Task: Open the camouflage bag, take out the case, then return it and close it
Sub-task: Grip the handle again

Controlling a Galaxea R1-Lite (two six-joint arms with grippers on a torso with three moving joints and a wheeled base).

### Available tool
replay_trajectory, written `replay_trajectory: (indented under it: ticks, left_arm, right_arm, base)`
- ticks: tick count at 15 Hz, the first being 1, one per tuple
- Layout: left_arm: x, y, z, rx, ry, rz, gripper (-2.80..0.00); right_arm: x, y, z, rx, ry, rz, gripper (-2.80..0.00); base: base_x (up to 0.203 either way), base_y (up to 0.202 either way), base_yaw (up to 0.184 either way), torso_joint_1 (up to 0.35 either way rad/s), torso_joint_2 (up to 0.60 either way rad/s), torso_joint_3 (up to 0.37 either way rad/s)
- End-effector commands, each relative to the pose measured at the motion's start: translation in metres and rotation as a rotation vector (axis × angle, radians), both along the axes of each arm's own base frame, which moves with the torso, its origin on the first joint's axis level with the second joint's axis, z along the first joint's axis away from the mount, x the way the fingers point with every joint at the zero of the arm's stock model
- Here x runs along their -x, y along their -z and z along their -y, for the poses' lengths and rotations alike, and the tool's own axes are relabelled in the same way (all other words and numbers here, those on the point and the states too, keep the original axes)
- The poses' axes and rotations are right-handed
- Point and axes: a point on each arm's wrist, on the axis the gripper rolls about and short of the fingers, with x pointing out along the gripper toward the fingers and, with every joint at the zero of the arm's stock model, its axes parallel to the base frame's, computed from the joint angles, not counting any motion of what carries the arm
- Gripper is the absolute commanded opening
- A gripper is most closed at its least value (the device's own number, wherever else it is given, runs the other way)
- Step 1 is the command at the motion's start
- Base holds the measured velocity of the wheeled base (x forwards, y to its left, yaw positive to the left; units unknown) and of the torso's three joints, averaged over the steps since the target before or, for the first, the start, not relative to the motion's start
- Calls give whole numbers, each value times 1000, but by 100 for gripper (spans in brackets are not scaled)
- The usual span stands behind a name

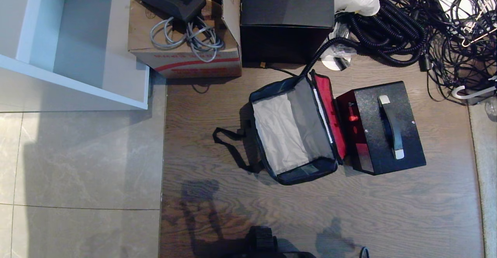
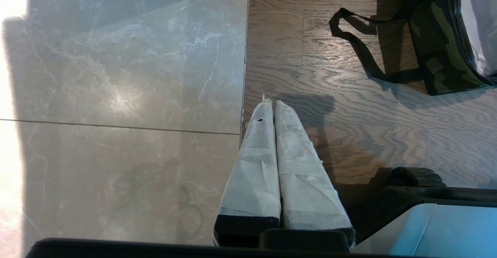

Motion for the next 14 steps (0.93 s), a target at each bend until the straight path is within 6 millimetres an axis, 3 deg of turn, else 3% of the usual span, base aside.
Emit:
replay_trajectory:
  ticks: [1, 9, 12, 14]
  left_arm:
    - [0, 0, 0, 0, -1, 1, -280]
    - [0, 0, 0, 0, 0, 1, -280]
    - [0, 0, 0, 0, 0, 1, -280]
    - [0, 0, 0, 0, 0, 1, -280]
  right_arm:
    - [-3, 11, 0, 0, -1, -39, -280]
    - [-2, 6, 0, -8, 3, -20, -280]
    - [15, -41, 0, -16, 2, 47, -280]
    - [14, -69, 0, -78, -5, -85, -280]
  base:
    - [0, 0, 0, 0, 0, 0]
    - [0, 0, 0, 0, 0, 0]
    - [0, 0, 0, 0, 0, 0]
    - [0, 0, 0, 0, 0, 0]
